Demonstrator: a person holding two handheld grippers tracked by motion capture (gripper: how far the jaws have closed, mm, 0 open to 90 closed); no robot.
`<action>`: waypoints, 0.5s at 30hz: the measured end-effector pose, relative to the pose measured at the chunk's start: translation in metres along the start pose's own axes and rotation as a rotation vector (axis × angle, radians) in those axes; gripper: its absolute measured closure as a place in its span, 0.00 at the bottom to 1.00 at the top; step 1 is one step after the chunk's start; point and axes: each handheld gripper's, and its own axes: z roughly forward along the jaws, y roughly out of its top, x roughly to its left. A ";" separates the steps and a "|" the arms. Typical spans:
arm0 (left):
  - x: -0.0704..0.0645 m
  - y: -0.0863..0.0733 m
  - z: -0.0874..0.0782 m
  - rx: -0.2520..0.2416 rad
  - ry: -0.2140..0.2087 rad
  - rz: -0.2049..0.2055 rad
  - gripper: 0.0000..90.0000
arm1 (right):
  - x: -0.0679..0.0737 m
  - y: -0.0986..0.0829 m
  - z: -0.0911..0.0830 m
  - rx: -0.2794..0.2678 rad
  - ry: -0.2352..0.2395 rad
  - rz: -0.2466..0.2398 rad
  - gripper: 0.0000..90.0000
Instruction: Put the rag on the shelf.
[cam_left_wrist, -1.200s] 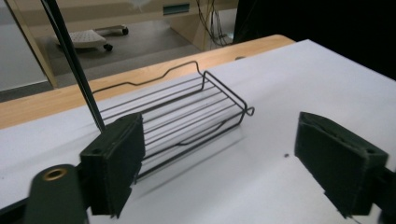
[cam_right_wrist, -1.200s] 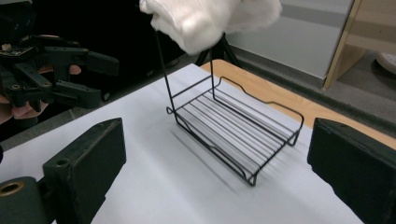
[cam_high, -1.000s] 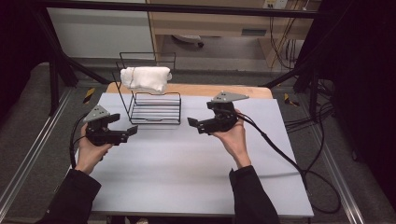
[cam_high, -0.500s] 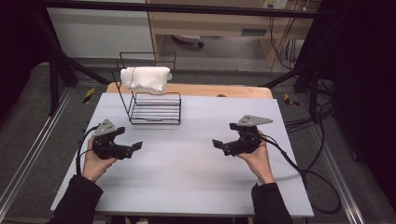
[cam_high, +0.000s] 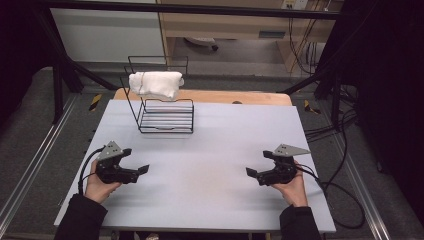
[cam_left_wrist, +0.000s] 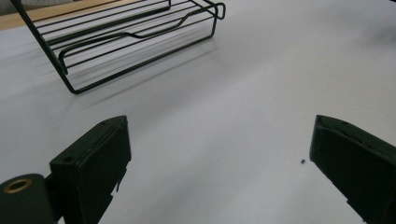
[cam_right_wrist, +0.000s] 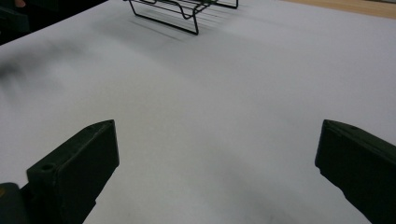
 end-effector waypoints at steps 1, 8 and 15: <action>0.000 -0.002 -0.001 0.001 0.001 0.000 0.06 | -0.001 -0.004 -0.002 -0.002 -0.001 0.005 0.00; -0.001 -0.008 -0.001 0.012 0.000 0.008 0.06 | -0.013 -0.027 -0.018 0.008 0.002 0.035 0.00; -0.001 -0.015 0.000 0.032 -0.003 0.005 0.06 | -0.017 -0.040 -0.027 0.012 -0.011 0.049 0.00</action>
